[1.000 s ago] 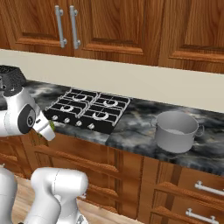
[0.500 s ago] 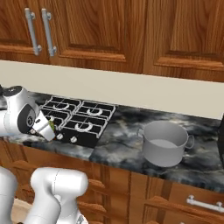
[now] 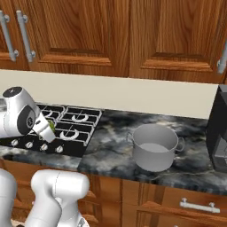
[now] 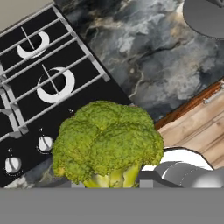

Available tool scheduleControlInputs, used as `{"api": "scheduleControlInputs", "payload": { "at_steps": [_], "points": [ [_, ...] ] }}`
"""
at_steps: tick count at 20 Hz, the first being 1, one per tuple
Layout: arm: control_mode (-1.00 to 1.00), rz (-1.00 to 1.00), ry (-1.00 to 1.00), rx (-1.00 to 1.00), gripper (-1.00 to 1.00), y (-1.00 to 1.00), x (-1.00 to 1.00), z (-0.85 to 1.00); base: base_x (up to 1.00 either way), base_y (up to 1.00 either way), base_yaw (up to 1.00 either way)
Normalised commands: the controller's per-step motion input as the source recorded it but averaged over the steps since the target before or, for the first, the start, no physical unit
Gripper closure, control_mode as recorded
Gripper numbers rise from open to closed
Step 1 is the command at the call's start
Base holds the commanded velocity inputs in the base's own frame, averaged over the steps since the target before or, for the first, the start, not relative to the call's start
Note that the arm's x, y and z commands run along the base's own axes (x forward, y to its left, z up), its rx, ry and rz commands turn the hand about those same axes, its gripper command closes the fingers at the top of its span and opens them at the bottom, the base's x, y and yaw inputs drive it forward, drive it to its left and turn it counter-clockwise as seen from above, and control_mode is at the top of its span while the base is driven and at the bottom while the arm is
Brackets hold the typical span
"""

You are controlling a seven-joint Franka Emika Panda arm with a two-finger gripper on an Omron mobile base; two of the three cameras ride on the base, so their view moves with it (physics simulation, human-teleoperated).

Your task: Turn on the sink faucet. Then move the broccoli from the counter to the sink. Turn off the sink. Move the vegetable from the sink to the pot next to the stove. Finally move the pot to the rear left burner.

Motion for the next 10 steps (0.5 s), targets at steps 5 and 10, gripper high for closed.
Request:
{"api": "scheduleControlInputs", "payload": {
  "at_steps": [5, 10],
  "points": [
    [1.0, 0.0, 0.0, 0.0, 1.0, 0.0, 0.0, 0.0, 0.17, -0.01, -0.27],
    [1.0, 0.0, 0.0, 0.0, 1.0, 0.0, 0.0, 0.0, 0.37, 0.02, -0.1]
  ]
}}
